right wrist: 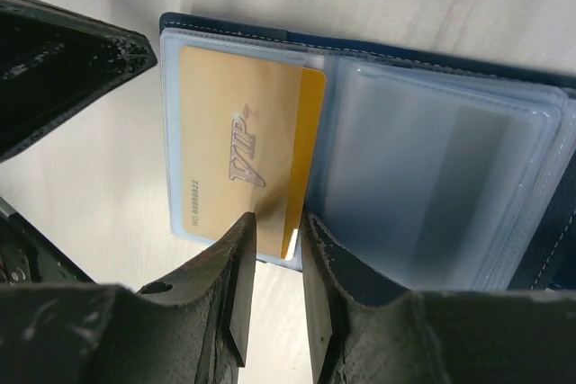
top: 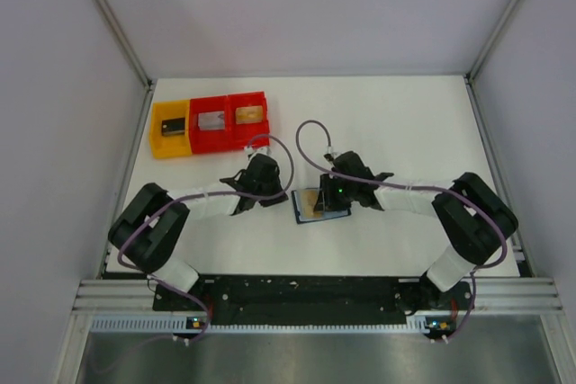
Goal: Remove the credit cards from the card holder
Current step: Remove the credit card from the card holder.
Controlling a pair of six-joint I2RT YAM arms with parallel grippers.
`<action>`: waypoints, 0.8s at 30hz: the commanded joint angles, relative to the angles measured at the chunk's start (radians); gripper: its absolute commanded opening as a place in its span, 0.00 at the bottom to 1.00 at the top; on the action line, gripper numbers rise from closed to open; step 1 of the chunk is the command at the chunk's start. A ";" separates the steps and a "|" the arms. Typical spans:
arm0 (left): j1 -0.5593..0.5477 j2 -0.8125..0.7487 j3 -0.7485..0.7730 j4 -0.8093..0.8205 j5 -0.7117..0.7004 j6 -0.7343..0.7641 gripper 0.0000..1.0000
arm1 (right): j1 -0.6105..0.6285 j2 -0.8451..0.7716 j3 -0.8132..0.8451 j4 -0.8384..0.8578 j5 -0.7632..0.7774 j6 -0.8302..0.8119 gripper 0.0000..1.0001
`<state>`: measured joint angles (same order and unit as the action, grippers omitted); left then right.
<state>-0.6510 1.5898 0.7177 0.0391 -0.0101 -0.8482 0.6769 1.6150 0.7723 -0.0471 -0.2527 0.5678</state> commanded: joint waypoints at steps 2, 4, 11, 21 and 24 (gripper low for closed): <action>0.011 -0.138 -0.015 -0.071 -0.004 0.041 0.04 | 0.042 0.019 -0.013 0.036 0.089 0.090 0.27; 0.008 -0.187 -0.029 -0.071 0.036 0.037 0.05 | 0.046 0.019 -0.014 0.035 0.096 0.092 0.27; -0.039 -0.298 -0.028 0.002 0.110 0.026 0.09 | 0.046 0.020 -0.022 0.041 0.092 0.096 0.27; -0.050 -0.071 -0.004 0.099 0.134 -0.006 0.05 | 0.046 0.010 -0.027 0.087 0.050 0.110 0.27; -0.049 -0.028 -0.009 0.102 0.124 -0.005 0.03 | 0.046 0.011 -0.028 0.093 0.049 0.113 0.27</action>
<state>-0.6971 1.5276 0.6941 0.0681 0.1112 -0.8455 0.7136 1.6150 0.7586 0.0097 -0.1967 0.6678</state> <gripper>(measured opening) 0.045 0.270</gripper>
